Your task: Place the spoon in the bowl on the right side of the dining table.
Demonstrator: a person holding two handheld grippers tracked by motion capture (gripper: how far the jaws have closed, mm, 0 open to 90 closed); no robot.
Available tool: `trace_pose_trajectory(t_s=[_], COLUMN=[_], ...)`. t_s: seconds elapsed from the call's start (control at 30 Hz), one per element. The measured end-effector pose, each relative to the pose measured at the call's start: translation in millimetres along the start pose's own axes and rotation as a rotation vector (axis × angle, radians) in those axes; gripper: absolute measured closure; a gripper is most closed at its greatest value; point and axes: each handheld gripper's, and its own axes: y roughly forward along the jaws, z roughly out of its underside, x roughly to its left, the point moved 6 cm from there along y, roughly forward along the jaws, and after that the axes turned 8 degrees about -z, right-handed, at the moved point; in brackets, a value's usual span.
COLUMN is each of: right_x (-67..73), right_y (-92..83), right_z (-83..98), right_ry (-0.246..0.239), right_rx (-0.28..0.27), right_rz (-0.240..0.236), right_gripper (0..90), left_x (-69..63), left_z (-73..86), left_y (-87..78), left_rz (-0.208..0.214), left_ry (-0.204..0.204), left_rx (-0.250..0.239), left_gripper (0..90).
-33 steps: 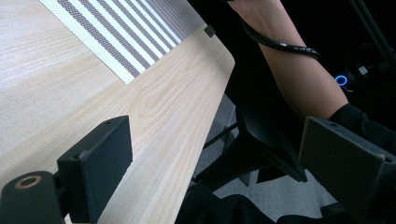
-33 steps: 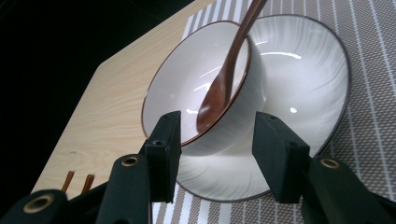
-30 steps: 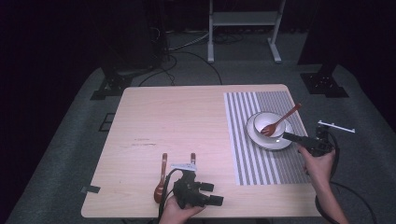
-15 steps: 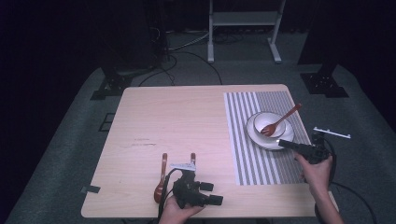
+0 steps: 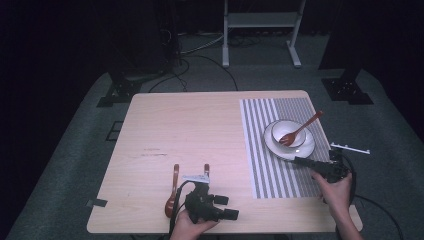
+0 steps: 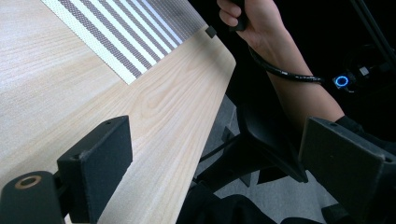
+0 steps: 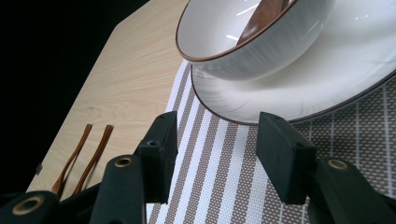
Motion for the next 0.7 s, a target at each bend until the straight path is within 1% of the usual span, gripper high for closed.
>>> trace_pose_trajectory(t_s=[0.2, 0.47, 0.7], right_x=[4.0, 10.9, 13.2], right_y=[-0.7, -0.3, -0.3], right_z=[6.3, 13.4, 19.7], right_ry=[0.002, -0.019, -0.016], right_rx=[0.007, 0.019, 0.020], right_rz=[-0.012, -0.012, -0.021], right_gripper=[44.3, 38.1, 35.1], left_x=[-0.8, -0.5, -0.2], left_z=[-0.4, -0.8, -1.5], left_y=[-0.1, -1.0, -2.7], left_rz=[0.004, 0.003, 0.001], left_ry=[-0.005, 0.001, 0.004], left_rx=[-0.003, -0.005, -0.009], left_gripper=[8.4, 8.4, 8.4])
